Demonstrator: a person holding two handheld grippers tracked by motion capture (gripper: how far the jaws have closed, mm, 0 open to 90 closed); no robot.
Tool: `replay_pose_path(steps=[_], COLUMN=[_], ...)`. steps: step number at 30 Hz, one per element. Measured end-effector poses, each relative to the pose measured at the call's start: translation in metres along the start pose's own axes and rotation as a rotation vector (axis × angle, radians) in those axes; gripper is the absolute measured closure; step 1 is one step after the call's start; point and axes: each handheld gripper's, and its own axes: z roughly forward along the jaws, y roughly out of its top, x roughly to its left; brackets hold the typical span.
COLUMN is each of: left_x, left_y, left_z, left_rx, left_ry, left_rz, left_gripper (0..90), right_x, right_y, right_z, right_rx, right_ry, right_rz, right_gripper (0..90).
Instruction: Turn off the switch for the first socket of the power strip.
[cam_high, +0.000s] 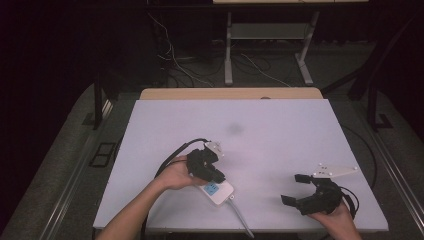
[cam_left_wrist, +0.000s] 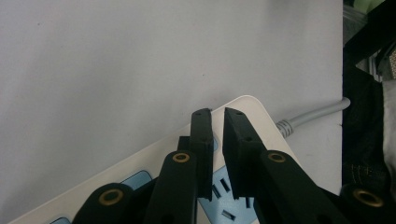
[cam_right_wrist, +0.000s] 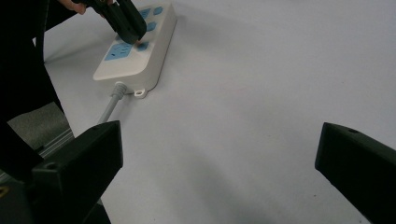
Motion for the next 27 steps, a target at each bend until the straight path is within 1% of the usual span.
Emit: replay_pose_path(steps=[6,13,19,27], left_x=[0.0003,0.0014,-0.0006,0.0016], left_y=[-0.0004,-0.001,-0.0006,-0.0015], left_z=[0.0028,0.005,0.0056,0.0056], left_rx=[0.018,0.029,0.034,0.031], left_ry=[0.016,0.023,0.024,0.01], left_rz=[0.007,0.016,0.029,0.016], left_gripper=[84.7,88.6,89.2,89.5], right_x=[0.0001,0.0002,0.0003,0.001], right_y=[-0.0001,-0.0001,-0.0002,-0.0003], right_z=[0.0004,0.0008,0.001,0.0011], right_rx=[0.002,0.003,0.005,0.008], right_ry=[-0.001,0.0,0.0,0.0], right_rz=[0.0,-0.001,-0.001,-0.002], right_gripper=[0.7,0.7,0.7,0.7])
